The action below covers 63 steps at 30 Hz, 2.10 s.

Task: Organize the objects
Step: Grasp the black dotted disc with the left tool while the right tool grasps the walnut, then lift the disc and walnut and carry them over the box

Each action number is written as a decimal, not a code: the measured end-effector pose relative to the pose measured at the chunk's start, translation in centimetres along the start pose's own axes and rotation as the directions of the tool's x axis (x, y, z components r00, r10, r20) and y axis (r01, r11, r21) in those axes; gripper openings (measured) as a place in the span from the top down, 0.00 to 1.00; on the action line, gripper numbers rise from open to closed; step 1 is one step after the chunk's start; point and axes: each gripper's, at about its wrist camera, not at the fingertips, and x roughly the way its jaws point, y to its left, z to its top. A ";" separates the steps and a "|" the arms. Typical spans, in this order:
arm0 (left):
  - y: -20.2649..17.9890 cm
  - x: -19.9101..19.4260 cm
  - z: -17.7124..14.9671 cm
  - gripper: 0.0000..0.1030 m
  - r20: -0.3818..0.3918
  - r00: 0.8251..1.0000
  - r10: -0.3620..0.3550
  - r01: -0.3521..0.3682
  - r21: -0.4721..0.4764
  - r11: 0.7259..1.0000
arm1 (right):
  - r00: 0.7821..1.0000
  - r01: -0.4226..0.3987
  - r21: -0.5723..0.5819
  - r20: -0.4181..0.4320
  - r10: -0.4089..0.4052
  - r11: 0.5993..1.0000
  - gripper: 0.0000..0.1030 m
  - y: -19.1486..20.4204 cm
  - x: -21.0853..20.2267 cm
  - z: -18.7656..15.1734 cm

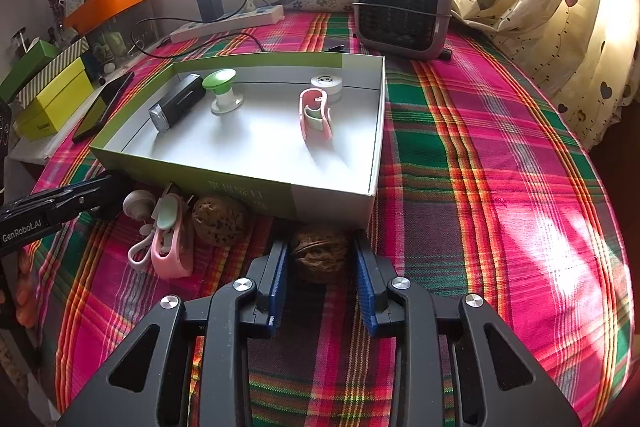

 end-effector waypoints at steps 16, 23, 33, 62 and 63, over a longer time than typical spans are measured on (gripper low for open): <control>0.0 -0.2 0.0 0.78 -0.001 1.000 -0.006 0.006 0.003 1.000 | 1.000 -0.022 0.014 0.004 0.022 1.000 0.70 -0.2 -0.1 -0.2; 0.2 -0.5 0.0 0.78 0.003 1.000 -0.002 0.002 -0.003 1.000 | 1.000 -0.031 0.010 0.006 0.031 0.999 0.70 0.0 -0.2 -0.2; -0.4 -1.9 0.4 0.78 0.023 1.000 -0.017 0.016 0.016 1.000 | 0.999 -0.045 0.007 0.020 0.045 0.999 0.70 0.0 -1.1 -0.1; -1.9 -1.7 4.9 0.78 0.061 0.997 -0.050 0.046 0.071 0.996 | 0.993 -0.071 -0.044 0.092 0.075 0.996 0.70 0.7 -2.3 3.8; -1.9 -1.5 5.2 0.78 0.060 0.997 -0.049 0.044 0.069 0.997 | 0.993 -0.073 -0.042 0.090 0.077 0.996 0.70 0.6 -2.1 4.1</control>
